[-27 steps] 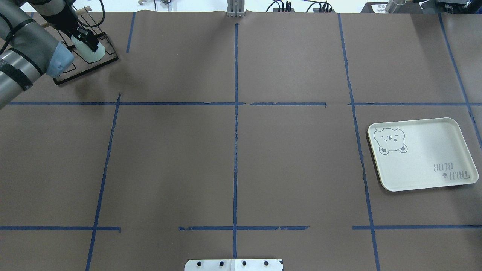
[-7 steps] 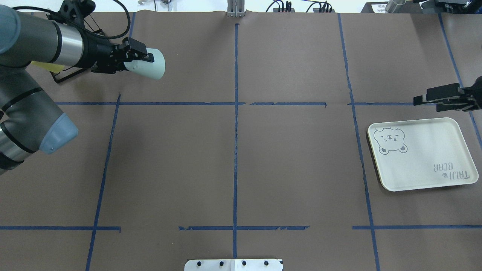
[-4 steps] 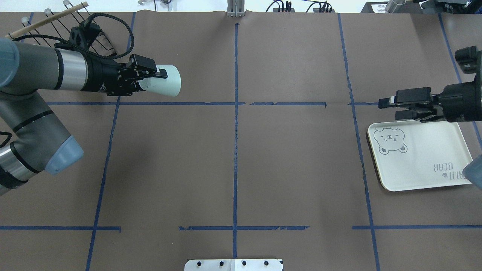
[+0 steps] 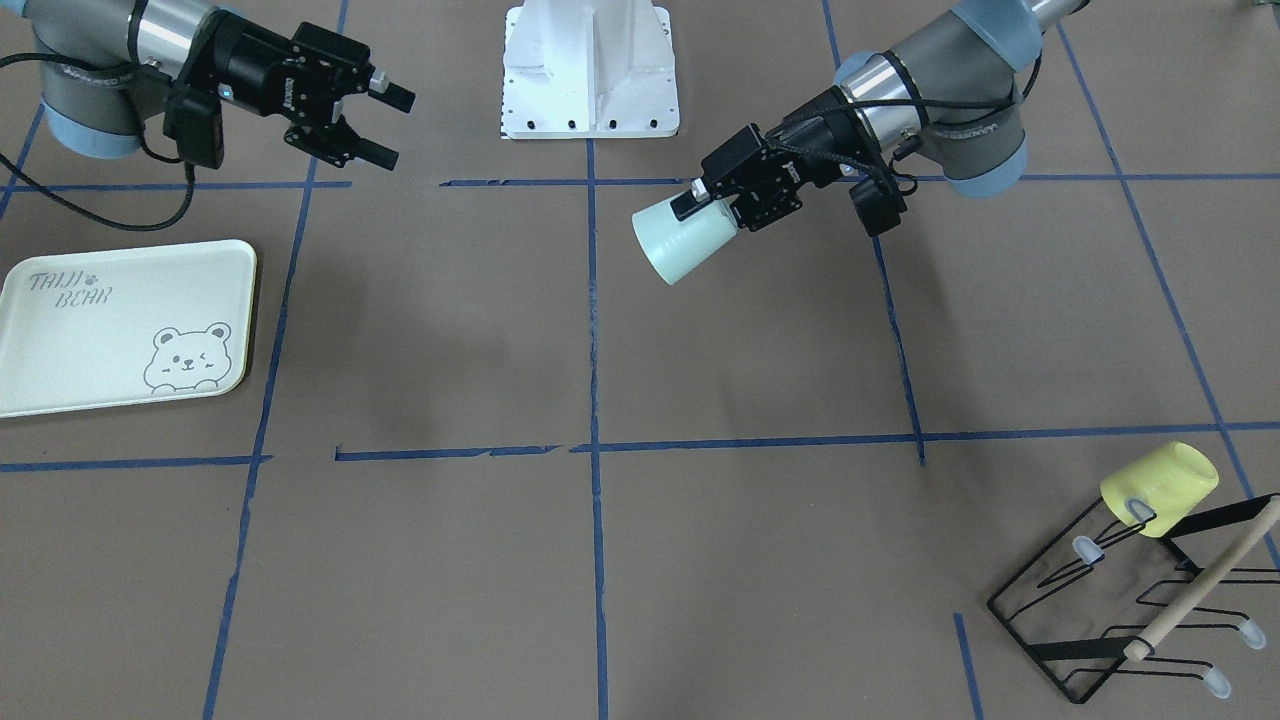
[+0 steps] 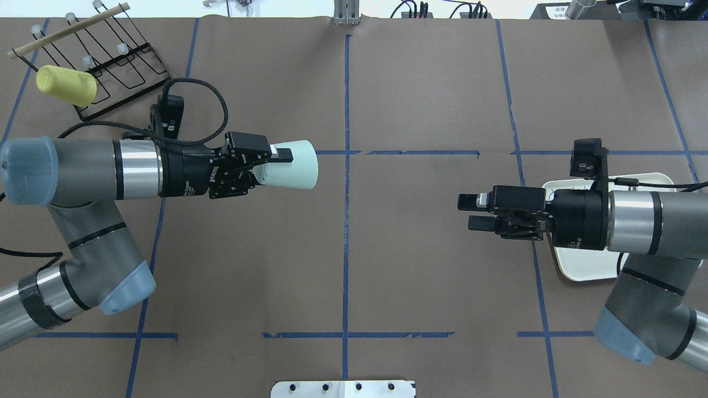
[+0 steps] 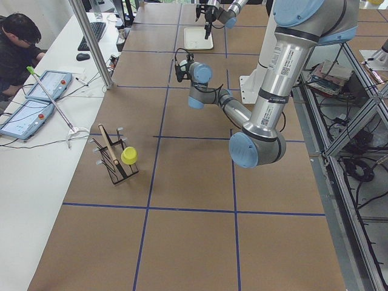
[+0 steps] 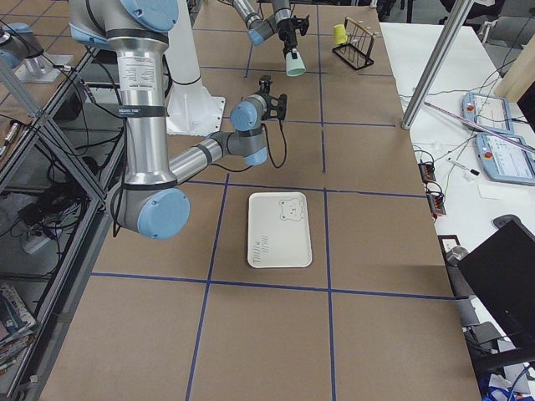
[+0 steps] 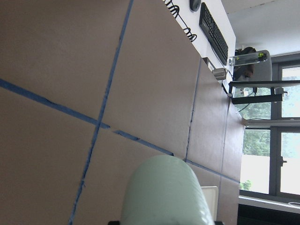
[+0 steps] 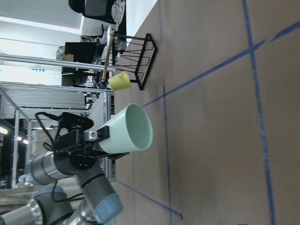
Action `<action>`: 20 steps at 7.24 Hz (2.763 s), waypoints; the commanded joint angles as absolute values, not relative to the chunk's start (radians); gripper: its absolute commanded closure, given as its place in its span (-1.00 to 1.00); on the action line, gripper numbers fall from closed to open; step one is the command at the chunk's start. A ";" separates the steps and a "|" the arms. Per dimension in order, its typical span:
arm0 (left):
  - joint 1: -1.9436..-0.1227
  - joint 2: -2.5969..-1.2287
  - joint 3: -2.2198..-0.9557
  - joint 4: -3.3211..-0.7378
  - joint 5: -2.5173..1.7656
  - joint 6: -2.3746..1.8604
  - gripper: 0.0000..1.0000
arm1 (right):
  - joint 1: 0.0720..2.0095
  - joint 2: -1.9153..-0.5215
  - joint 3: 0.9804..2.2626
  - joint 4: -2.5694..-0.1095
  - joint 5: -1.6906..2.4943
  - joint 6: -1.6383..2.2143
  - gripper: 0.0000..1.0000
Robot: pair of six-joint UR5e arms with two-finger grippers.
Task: Left arm grabs green cup and hands to right arm on tray
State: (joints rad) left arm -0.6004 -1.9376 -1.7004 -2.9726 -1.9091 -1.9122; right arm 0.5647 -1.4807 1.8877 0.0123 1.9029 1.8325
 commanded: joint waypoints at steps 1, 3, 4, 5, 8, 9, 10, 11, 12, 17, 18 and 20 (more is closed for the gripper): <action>-0.508 -1.948 -1.687 -3.132 -1.907 -1.922 0.29 | 0.459 -1.421 1.884 0.136 1.812 1.888 -1.00; -0.489 -1.954 -1.689 -3.230 -1.911 -1.924 0.29 | 0.391 -1.353 1.844 0.147 1.729 1.887 -1.00; -0.473 -1.962 -1.692 -3.244 -1.911 -1.925 0.29 | 0.390 -1.327 1.823 0.150 1.727 1.884 -1.00; -0.460 -1.976 -1.695 -3.246 -1.911 -1.925 0.29 | 0.390 -1.309 1.806 0.150 1.727 1.884 -1.00; -0.428 -1.977 -1.698 -3.274 -1.911 -1.934 0.28 | 0.390 -1.281 1.801 0.150 1.718 1.882 -1.00; -0.428 -1.977 -1.703 -3.275 -1.911 -1.953 0.28 | 0.390 -1.260 1.796 0.150 1.710 1.882 -1.00; -0.428 -1.989 -1.703 -3.275 -1.911 -1.960 0.28 | 0.390 -1.258 1.795 0.150 1.707 1.882 -1.00; -0.426 -1.990 -1.704 -3.274 -1.911 -1.967 0.28 | 0.390 -1.256 1.795 0.150 1.707 1.882 -1.00; -0.423 -1.991 -1.704 -3.274 -1.911 -1.967 0.28 | 0.390 -1.256 1.795 0.150 1.707 1.882 -1.00; -0.396 -2.006 -1.689 -3.278 -1.907 -1.967 0.28 | 0.385 -1.256 1.796 0.153 1.709 1.884 -0.77; -0.397 -2.006 -1.689 -3.278 -1.907 -1.968 0.28 | 0.377 -1.256 1.796 0.152 1.709 1.884 -0.50; -0.397 -2.006 -1.689 -3.280 -1.907 -1.968 0.28 | 0.367 -1.259 1.795 0.152 1.710 1.881 -0.09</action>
State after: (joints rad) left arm -0.3976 -2.0071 -1.6892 -3.2791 -1.9068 -1.9680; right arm 0.3729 -1.2578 1.7961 0.1520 1.7099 1.8831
